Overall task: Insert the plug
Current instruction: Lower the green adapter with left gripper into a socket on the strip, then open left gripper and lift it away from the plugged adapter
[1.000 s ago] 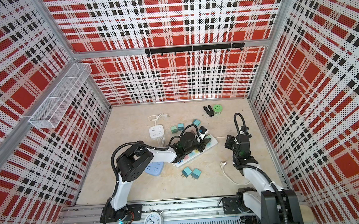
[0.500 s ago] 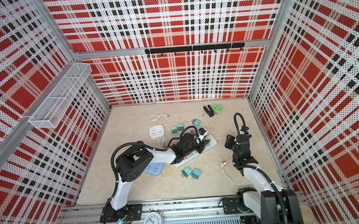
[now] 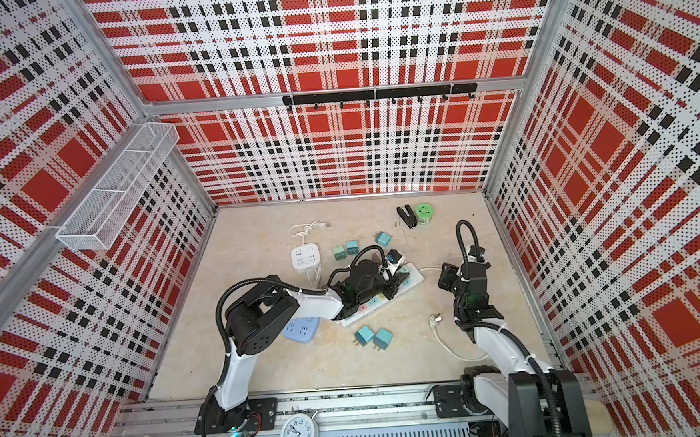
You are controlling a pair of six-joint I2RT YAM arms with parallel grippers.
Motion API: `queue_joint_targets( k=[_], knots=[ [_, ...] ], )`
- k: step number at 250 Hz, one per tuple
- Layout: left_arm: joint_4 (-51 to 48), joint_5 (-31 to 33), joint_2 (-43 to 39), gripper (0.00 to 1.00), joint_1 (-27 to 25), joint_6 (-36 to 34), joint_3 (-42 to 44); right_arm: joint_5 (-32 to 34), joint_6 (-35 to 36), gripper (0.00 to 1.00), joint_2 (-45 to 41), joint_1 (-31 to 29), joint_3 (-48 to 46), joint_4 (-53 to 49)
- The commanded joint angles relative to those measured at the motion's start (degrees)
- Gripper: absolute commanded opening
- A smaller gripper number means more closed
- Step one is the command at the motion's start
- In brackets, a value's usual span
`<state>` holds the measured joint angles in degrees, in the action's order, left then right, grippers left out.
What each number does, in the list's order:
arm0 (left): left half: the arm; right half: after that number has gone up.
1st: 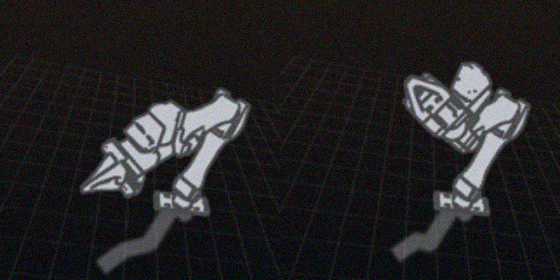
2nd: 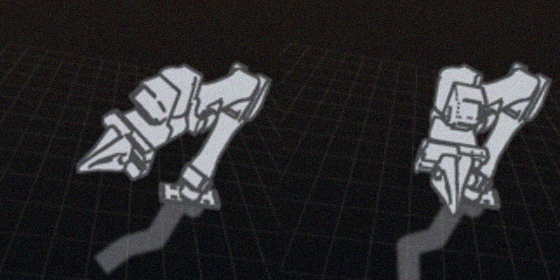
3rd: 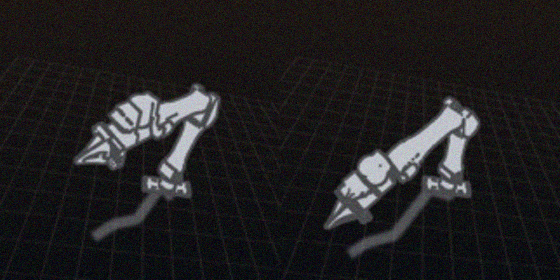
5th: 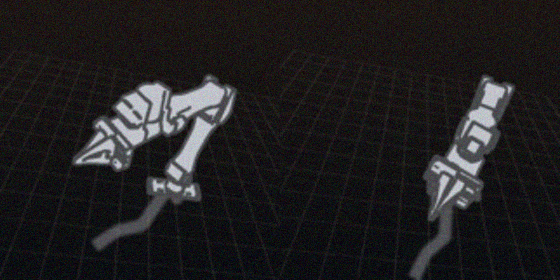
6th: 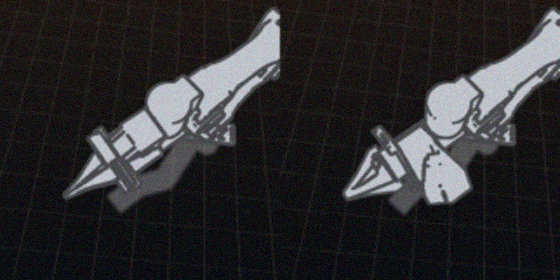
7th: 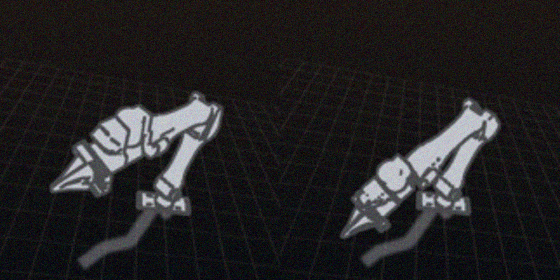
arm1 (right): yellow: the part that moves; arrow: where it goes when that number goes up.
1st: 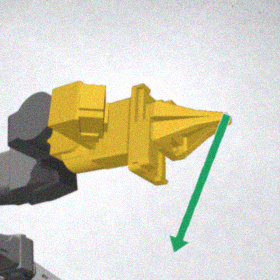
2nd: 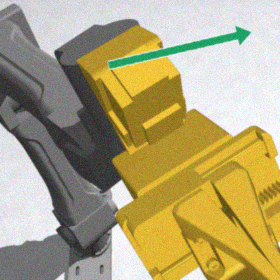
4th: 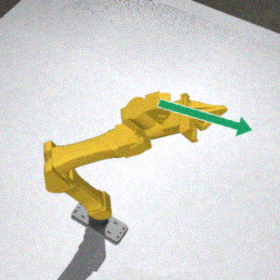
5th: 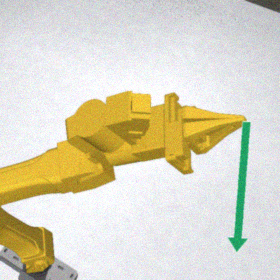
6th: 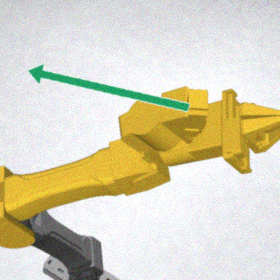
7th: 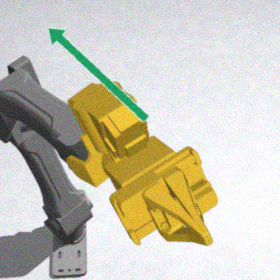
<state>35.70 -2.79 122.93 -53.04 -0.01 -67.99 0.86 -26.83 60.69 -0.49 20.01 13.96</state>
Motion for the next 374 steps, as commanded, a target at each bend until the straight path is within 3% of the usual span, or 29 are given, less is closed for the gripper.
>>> queue_joint_targets(
  k=[1, 64, 181, 255, 285, 312, 314, 317, 320, 374],
  knots=[
    [-6.1, -0.3, 3.0, 0.00, -0.6, 0.0, 0.0, -0.2, -0.5, 0.42, 0.0, 0.3, -0.5, 2.9],
    [-14.0, 0.4, 4.6, 0.00, -0.8, -1.9, -2.2, -0.4, -0.5, 0.41, 0.4, 0.3, -0.5, 3.1],
    [-11.4, -6.0, 5.8, 0.00, 0.4, -1.8, -0.1, -0.5, -0.4, 0.41, 0.3, 0.3, -0.7, 3.4],
    [-11.7, -6.6, 4.9, 0.00, 0.0, -5.0, -0.1, -0.2, -0.6, 0.41, 0.0, 0.3, -0.9, 3.4],
    [-11.7, -5.7, 3.6, 0.38, -0.2, -4.6, -0.2, -0.2, -0.6, 0.42, 0.1, 0.3, -0.8, 3.6],
    [-11.9, -5.0, 1.5, 0.59, -0.2, -4.8, -0.4, -0.3, -0.6, 0.42, 0.5, 0.3, -0.6, 3.5],
    [-11.9, -5.0, 1.3, 0.67, -0.2, -4.8, -0.5, -0.3, -0.6, 0.42, 0.5, 0.3, -0.7, 3.5],
    [-11.9, -5.0, 1.0, 0.92, -0.2, -5.0, -0.5, -0.3, -0.6, 0.42, 0.5, 0.3, -0.7, 3.5],
    [-11.9, -5.0, 0.8, 1.00, -0.2, -5.2, -0.6, -0.3, -0.6, 0.42, 0.5, 0.3, -0.7, 3.5],
    [-13.9, -5.0, -7.0, 0.99, -0.6, -6.9, -0.7, -0.2, -0.5, 0.42, 0.6, 0.3, -0.7, 3.5]
  ],
)
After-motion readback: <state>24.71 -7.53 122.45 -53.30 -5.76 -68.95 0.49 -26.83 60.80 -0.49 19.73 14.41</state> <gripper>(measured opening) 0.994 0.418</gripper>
